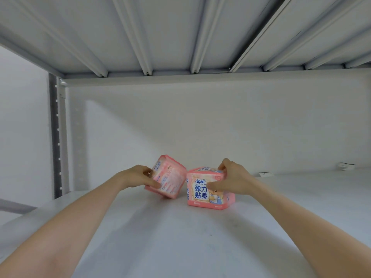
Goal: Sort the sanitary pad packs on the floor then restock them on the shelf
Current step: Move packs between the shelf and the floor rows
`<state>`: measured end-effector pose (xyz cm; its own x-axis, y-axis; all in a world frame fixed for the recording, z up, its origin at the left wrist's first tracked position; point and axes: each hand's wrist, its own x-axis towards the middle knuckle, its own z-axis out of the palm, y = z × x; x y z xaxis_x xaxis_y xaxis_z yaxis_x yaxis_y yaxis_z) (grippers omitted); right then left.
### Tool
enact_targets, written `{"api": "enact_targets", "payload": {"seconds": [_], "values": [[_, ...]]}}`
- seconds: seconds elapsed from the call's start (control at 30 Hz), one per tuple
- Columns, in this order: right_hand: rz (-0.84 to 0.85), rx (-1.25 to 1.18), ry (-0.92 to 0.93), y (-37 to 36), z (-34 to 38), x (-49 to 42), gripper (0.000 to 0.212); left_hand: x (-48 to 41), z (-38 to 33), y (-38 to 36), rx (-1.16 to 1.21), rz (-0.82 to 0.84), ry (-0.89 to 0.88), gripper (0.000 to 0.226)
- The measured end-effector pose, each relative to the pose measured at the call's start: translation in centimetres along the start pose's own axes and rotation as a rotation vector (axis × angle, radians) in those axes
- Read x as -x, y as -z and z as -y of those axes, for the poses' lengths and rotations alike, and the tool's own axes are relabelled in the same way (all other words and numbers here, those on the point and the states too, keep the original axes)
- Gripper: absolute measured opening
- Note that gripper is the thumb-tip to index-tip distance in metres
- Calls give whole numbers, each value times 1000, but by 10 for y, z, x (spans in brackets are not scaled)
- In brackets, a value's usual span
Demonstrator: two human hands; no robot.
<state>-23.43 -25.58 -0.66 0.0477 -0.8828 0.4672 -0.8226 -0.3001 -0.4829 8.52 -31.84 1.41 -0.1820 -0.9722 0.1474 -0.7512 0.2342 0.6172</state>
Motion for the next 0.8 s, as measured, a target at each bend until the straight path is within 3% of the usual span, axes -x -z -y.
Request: {"api": "enact_targets", "payload": {"seconds": [0.27, 0.53, 0.67, 0.8], "values": [[-39, -26, -89, 6, 2, 13, 94, 36, 32, 16, 133, -68, 53, 76], [-76, -29, -114, 14, 5, 32, 94, 46, 15, 15, 127, 2, -3, 67], [-82, -32, -108, 12, 5, 33, 93, 38, 1, 19, 46, -63, -35, 120], [-63, -36, -95, 11, 3, 30, 94, 23, -22, 27, -151, 7, -77, 135]]}}
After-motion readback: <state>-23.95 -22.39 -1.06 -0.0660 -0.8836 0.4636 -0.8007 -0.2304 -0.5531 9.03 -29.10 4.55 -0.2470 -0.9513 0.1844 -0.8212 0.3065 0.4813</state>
